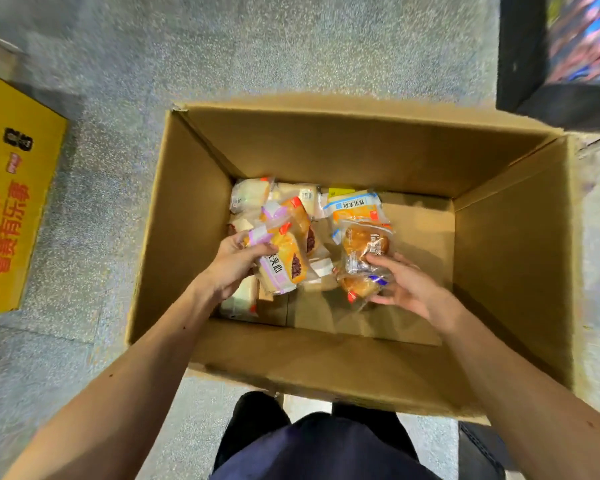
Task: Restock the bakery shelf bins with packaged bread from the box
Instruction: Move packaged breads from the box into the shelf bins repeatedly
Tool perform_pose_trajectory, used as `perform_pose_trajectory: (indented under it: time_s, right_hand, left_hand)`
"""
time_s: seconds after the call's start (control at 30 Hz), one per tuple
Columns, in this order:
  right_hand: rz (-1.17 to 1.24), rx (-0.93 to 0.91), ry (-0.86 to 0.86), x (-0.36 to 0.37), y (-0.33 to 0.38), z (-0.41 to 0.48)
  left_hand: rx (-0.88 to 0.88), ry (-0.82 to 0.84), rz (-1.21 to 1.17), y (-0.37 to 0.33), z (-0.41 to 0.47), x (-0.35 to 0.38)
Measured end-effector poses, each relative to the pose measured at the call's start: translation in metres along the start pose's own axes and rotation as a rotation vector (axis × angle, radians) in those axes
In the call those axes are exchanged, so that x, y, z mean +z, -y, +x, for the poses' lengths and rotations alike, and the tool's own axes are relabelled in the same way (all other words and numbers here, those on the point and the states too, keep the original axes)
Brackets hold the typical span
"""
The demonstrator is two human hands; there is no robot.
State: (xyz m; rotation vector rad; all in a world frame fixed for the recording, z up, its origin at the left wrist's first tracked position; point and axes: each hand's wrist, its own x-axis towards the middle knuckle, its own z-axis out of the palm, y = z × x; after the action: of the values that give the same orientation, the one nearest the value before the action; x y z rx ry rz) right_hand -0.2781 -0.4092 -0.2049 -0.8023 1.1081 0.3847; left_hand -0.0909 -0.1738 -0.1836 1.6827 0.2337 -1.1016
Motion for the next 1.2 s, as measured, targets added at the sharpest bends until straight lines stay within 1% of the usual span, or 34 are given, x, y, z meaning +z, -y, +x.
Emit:
perform_pose_trajectory:
  time_s: [0.13, 0.33, 0.43, 0.5, 0.6, 0.7, 0.83, 0.93, 1.07, 1.2]
  right_hand:
    - [0.068, -0.09, 0.015, 0.016, 0.02, -0.048]
    - [0.236, -0.254, 0.083, 0.047, 0.015, -0.129]
    - [0.293, -0.377, 0.169, 0.066, 0.001, -0.175]
    - [0.315, -0.464, 0.186, 0.073, -0.01, -0.205]
    - [0.359, -0.574, 0.145, 0.079, -0.025, -0.252]
    - [0.429, -0.674, 0.055, 0.069, -0.049, -0.294]
    - [0.495, -0.801, -0.062, 0.048, -0.093, -0.356]
    - [0.552, -0.879, -0.187, 0.027, -0.134, -0.401]
    - [0.663, -0.984, -0.275, -0.006, -0.202, -0.459]
    - [0.694, -1.059, -0.382, -0.048, -0.282, -0.511]
  left_hand:
    - [0.03, 0.223, -0.012, -0.035, -0.046, -0.005]
    - [0.141, 0.309, -0.107, -0.092, -0.096, -0.017]
    - [0.159, 0.445, -0.13, -0.113, -0.12, -0.018]
    - [0.145, 0.532, -0.148, -0.123, -0.136, -0.01]
    - [0.157, 0.657, -0.124, -0.132, -0.166, 0.016]
    - [0.184, 0.772, -0.082, -0.13, -0.202, 0.049]
    - [0.232, 0.913, 0.069, -0.125, -0.252, 0.097]
    - [0.255, 1.015, 0.209, -0.114, -0.293, 0.14]
    - [0.203, 1.134, 0.312, -0.082, -0.357, 0.202]
    - [0.119, 1.183, 0.432, -0.031, -0.421, 0.264]
